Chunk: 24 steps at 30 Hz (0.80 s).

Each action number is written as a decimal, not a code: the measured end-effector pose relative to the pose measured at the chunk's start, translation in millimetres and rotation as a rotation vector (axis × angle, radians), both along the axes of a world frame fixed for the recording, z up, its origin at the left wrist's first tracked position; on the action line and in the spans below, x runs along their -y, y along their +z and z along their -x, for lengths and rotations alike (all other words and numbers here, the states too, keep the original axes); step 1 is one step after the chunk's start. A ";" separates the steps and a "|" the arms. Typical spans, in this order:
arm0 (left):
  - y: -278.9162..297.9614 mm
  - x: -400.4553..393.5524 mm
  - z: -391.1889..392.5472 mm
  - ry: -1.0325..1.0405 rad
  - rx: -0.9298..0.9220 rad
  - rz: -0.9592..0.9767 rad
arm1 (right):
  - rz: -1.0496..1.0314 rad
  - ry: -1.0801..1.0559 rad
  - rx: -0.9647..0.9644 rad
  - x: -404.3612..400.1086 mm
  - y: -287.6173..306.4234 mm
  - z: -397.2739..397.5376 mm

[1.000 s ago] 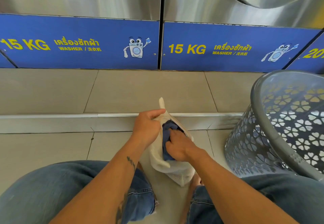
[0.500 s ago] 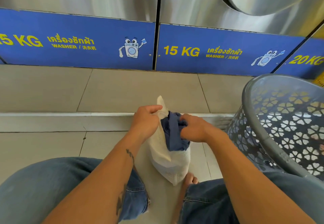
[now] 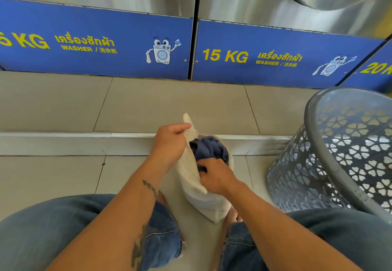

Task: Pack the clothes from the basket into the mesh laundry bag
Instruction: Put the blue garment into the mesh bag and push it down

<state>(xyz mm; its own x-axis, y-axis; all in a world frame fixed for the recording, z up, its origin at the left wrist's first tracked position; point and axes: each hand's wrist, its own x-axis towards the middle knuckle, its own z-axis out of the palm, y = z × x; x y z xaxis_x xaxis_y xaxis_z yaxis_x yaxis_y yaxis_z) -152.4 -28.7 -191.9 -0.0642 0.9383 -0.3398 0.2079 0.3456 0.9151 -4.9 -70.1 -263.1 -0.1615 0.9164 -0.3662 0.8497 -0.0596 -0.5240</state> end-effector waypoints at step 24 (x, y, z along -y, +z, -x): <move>-2.6 -4.8 -3.9 0.051 -0.112 0.034 | -0.155 -0.424 -0.342 -51.6 23.3 -17.3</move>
<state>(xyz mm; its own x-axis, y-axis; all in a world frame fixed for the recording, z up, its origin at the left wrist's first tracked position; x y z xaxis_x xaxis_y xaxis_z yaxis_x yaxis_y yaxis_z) -148.5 -23.9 -194.5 -0.1510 0.9209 -0.3592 0.2899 0.3887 0.8746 12.4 -18.5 -239.8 0.1469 0.9658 -0.2137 0.5480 -0.2593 -0.7952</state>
